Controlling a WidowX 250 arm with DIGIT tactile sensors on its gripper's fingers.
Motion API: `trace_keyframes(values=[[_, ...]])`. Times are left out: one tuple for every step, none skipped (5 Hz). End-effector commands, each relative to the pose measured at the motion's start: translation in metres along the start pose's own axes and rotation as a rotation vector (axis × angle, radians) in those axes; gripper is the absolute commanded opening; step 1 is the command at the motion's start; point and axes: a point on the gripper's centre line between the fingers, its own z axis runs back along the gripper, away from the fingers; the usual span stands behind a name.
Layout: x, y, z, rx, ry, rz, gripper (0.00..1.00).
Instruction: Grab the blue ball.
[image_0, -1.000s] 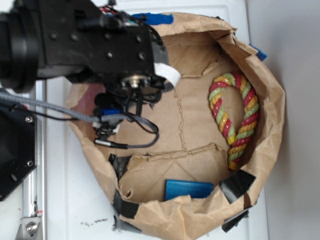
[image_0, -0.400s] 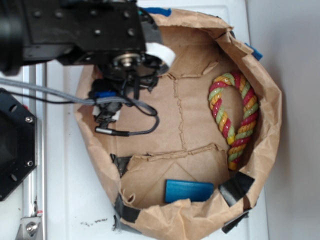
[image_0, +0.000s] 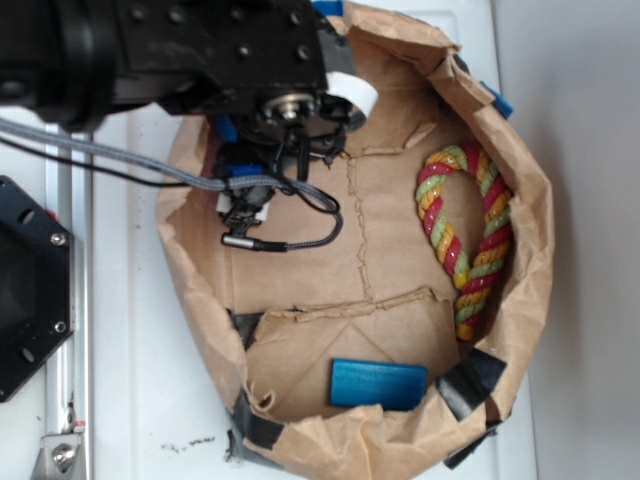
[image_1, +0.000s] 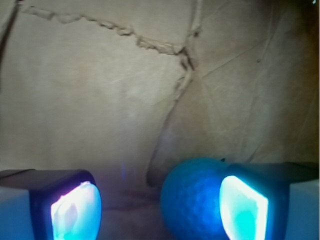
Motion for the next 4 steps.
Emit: trace_keyframes(values=[[0.017, 0.0129, 0.0082, 0.039, 0.004, 0.052, 1.0], [0.0154, 0.0175, 0.0093, 0.026, 0.021, 0.046, 1.0], [0.0145, 0.017, 0.0079, 0.036, 0.031, 0.038, 1.0], [0.0161, 0.0149, 0.002, 0.069, 0.051, 0.026, 1.0]])
